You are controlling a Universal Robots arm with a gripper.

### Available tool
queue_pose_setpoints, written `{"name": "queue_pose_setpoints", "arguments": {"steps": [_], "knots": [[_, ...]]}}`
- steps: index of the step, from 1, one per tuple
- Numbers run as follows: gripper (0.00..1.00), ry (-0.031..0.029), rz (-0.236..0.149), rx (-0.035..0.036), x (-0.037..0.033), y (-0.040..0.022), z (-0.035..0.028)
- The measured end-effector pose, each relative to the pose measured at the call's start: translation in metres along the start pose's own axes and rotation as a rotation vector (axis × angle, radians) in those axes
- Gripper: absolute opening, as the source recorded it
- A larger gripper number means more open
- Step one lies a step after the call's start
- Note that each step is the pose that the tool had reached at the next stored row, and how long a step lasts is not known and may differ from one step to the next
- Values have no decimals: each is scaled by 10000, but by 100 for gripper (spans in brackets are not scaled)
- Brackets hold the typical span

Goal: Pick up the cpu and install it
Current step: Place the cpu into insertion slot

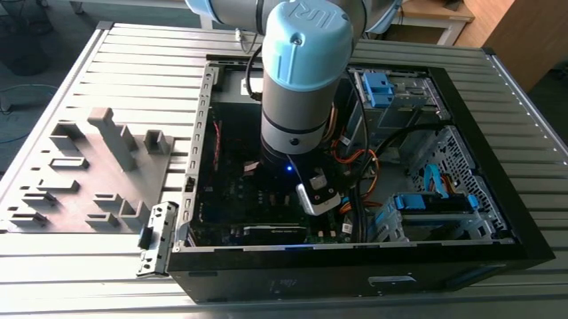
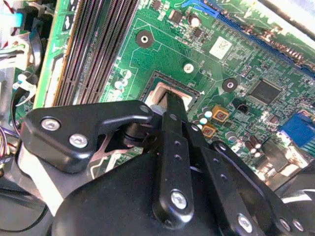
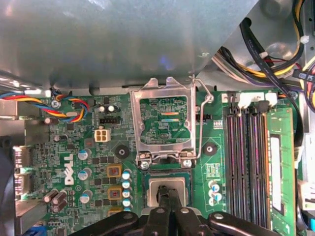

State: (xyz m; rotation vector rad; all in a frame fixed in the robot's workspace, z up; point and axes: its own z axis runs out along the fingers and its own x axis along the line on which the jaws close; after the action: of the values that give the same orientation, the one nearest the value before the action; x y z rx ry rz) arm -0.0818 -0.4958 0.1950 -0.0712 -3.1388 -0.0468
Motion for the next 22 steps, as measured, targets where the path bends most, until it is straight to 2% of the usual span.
{"name": "queue_pose_setpoints", "arguments": {"steps": [17,22], "knots": [[11,-2,0,-4,0,0,15],[11,-2,0,-5,0,3,-59]]}}
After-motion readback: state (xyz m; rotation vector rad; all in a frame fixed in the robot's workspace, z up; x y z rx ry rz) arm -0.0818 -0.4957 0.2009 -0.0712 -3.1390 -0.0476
